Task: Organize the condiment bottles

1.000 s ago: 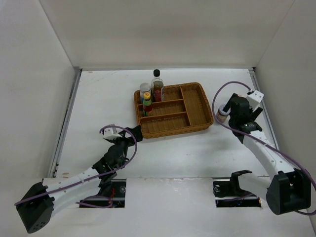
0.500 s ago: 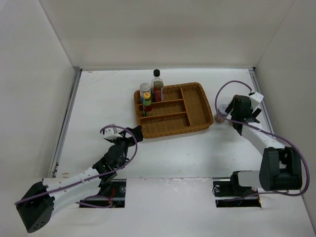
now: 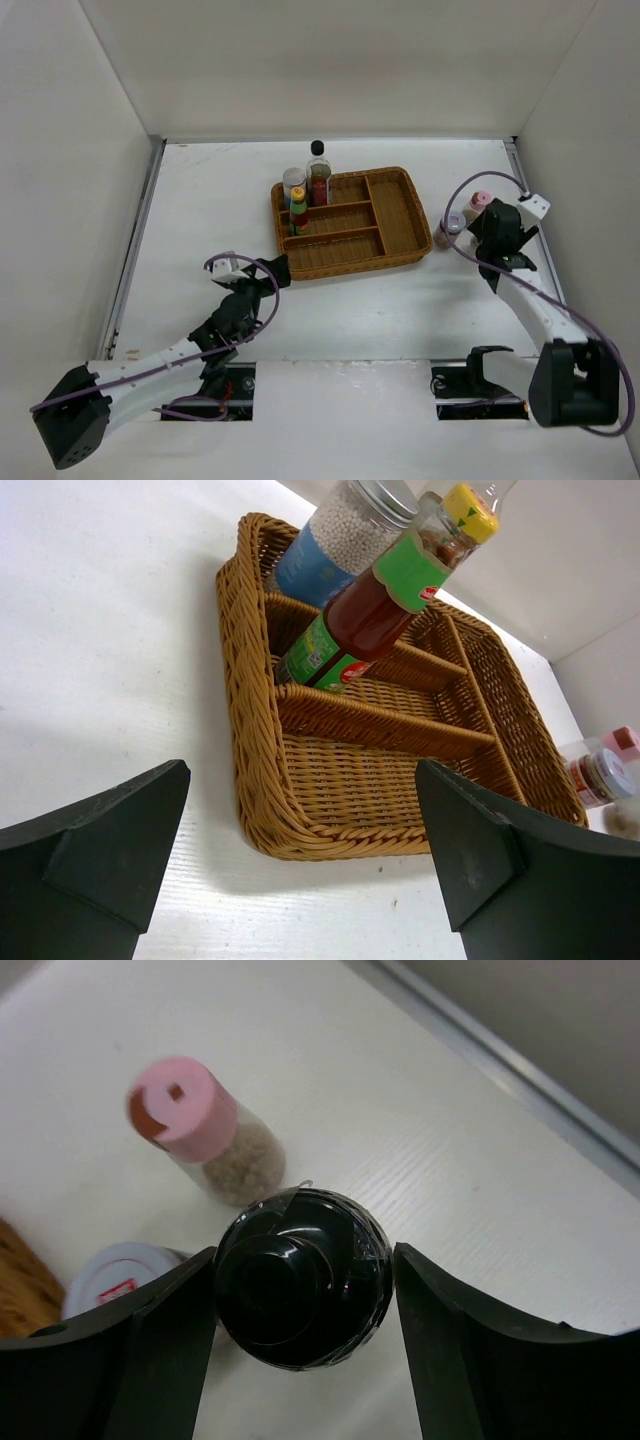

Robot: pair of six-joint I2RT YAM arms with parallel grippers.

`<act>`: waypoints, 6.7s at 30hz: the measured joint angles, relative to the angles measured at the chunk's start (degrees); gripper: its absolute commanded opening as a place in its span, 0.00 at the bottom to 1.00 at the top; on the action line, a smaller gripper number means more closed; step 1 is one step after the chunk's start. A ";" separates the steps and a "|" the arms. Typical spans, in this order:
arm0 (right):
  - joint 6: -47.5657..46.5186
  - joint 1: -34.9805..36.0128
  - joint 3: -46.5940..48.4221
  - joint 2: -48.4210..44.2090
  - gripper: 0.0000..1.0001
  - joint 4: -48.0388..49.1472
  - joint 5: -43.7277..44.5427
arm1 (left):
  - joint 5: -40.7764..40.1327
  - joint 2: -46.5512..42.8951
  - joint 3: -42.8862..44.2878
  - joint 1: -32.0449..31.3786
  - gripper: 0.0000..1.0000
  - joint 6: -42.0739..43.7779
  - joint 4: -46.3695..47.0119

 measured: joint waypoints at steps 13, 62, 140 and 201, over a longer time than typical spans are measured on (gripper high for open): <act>-0.57 25.94 18.73 3.91 0.50 2.40 -1.92 | -0.09 -3.15 0.00 0.48 1.00 0.04 0.13; -5.18 28.96 25.00 18.23 0.91 7.72 -11.26 | 3.91 -2.91 0.00 12.33 1.00 0.04 -2.25; -6.21 36.85 25.53 38.75 0.88 15.30 -6.34 | 6.10 1.73 0.00 13.29 1.00 0.02 0.28; -10.82 42.58 33.29 28.98 0.46 14.99 -5.16 | 7.19 2.64 0.00 14.49 1.00 0.02 0.46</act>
